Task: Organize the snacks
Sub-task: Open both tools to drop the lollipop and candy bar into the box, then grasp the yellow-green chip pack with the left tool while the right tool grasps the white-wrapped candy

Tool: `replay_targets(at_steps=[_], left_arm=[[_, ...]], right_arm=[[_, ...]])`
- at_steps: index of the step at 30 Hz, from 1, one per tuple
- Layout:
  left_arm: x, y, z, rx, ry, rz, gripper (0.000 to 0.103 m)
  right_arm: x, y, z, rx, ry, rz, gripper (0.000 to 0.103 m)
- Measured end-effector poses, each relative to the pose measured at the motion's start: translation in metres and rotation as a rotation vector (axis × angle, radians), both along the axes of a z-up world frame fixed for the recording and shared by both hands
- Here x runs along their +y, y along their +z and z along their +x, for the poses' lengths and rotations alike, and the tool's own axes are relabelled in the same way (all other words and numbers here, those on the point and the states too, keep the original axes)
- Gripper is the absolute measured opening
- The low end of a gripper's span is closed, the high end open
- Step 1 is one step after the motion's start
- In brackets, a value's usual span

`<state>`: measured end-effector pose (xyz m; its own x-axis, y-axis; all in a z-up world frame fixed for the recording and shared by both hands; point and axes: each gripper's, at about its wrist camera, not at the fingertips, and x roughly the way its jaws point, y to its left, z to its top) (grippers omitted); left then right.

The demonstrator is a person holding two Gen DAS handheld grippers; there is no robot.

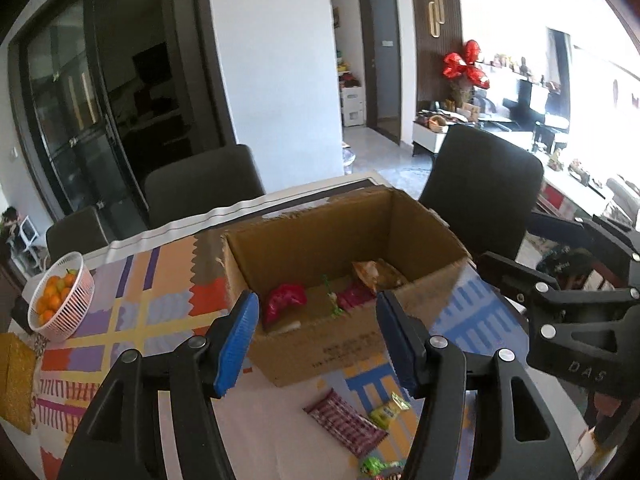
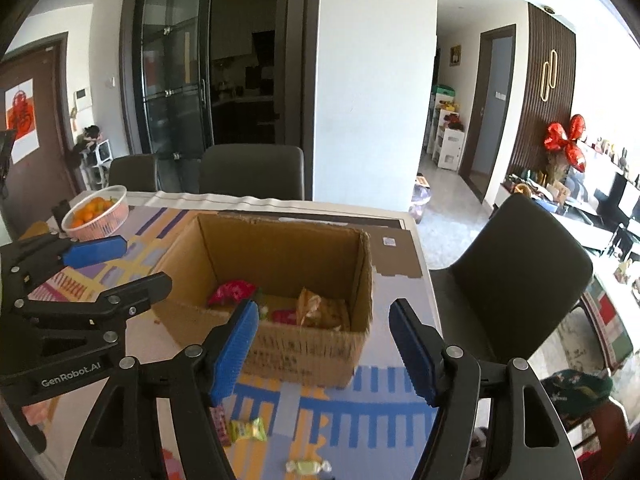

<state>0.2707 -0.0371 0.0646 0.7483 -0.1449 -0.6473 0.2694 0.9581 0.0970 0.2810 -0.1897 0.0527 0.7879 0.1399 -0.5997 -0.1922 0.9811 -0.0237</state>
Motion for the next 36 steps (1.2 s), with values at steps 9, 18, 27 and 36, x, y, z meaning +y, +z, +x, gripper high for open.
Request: replay_targets(at_steps=[9,18,27,36], left_arm=[[-0.012,-0.019,-0.033,0.03,-0.06,0.038,0.061],[-0.02,-0.055,-0.052,0.105,-0.091,0.075,0.061],[-0.025,-0.093,-0.058,0.179,-0.141,0.101,0.061],[-0.026,-0.113,-0.047,0.236,-0.17,0.086,0.061]], right_arm=[[-0.009,-0.015,-0.034,0.026,0.008,-0.001,0.069],[-0.006,-0.053,-0.055,0.128,0.047,-0.051,0.069],[-0.01,-0.09,-0.063,0.229,0.052,-0.065,0.069],[-0.01,-0.123,-0.063,0.318,0.049,-0.067,0.069]])
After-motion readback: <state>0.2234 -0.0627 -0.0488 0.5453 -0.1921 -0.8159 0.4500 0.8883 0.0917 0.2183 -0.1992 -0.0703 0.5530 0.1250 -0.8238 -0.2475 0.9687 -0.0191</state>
